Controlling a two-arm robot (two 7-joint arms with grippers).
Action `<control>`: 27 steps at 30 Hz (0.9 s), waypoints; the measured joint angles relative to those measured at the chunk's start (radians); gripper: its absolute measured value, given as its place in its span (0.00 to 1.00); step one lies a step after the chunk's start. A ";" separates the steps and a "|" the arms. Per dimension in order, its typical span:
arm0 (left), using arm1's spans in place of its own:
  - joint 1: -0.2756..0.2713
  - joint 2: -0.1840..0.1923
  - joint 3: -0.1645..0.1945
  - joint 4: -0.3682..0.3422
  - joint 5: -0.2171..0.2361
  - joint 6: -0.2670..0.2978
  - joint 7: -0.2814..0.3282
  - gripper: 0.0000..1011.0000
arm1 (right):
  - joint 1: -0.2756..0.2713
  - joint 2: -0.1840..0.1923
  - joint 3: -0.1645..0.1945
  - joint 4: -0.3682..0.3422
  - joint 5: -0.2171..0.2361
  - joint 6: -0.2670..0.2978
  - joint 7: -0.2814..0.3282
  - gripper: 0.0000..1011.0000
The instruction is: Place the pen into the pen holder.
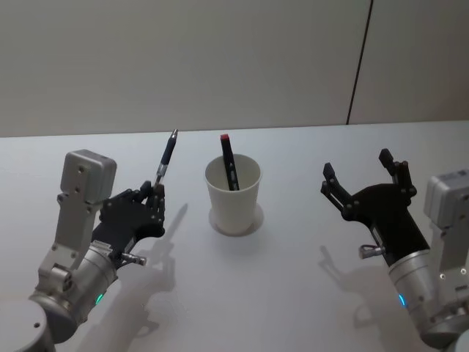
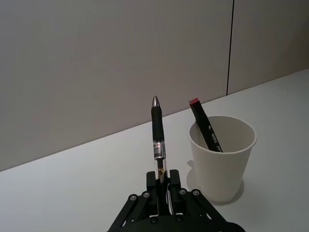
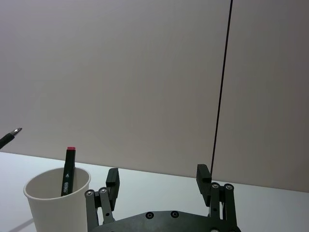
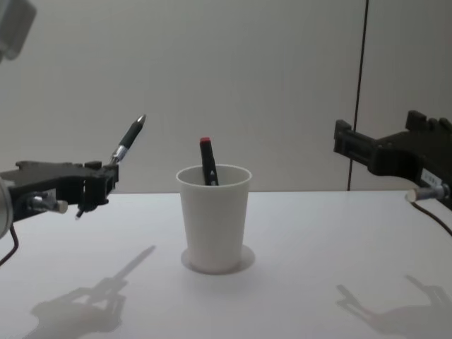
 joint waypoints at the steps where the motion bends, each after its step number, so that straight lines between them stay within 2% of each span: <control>1: 0.000 0.001 -0.001 0.001 -0.003 -0.007 -0.008 0.17 | 0.000 0.000 0.000 0.000 0.000 0.000 0.000 0.99; 11: -0.007 0.021 -0.014 0.026 -0.044 -0.090 -0.137 0.17 | 0.000 0.000 0.000 0.000 0.000 0.000 0.000 0.99; 27: -0.049 0.046 -0.024 0.103 -0.113 -0.200 -0.403 0.17 | 0.000 0.000 0.000 0.000 0.000 0.000 0.000 0.99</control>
